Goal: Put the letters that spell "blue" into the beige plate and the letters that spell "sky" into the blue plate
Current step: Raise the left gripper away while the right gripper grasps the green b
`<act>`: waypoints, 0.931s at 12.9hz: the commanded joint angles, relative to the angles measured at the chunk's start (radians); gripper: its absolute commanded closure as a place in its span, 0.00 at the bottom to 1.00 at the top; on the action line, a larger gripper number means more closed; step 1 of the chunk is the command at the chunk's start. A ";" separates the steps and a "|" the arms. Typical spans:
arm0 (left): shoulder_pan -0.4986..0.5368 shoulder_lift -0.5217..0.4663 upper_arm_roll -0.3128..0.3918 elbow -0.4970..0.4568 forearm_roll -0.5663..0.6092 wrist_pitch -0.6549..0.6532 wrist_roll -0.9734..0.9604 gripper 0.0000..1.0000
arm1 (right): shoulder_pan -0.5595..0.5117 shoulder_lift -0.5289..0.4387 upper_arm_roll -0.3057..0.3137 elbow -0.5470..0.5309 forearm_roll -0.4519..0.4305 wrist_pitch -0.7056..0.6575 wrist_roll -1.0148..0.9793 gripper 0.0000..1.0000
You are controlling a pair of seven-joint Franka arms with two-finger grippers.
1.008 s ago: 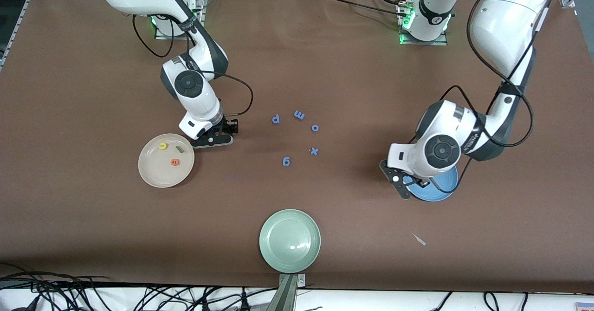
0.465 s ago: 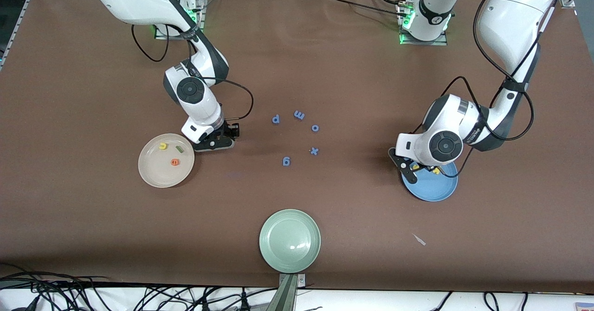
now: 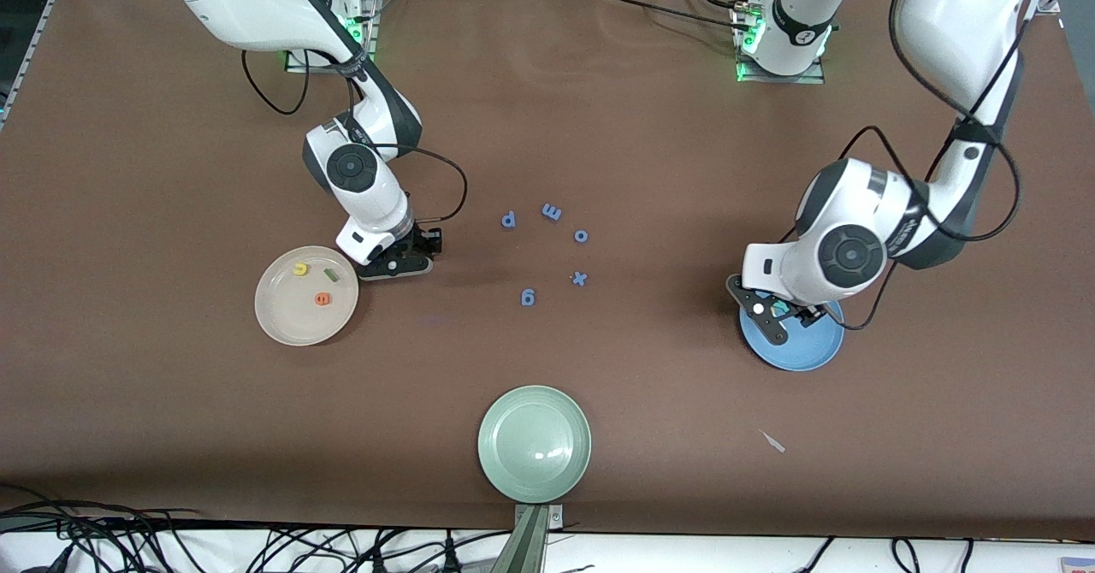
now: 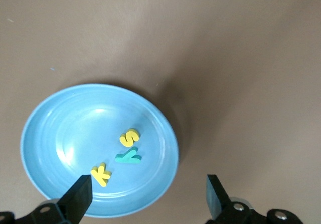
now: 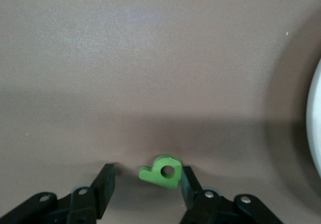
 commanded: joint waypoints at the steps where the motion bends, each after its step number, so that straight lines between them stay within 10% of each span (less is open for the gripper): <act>1: 0.009 -0.066 -0.003 0.068 -0.095 -0.116 -0.026 0.00 | -0.007 0.010 0.003 -0.012 -0.021 0.027 0.013 0.47; 12: 0.004 -0.242 0.057 0.331 -0.140 -0.471 -0.235 0.00 | -0.007 0.005 -0.007 -0.013 -0.023 0.020 -0.001 0.90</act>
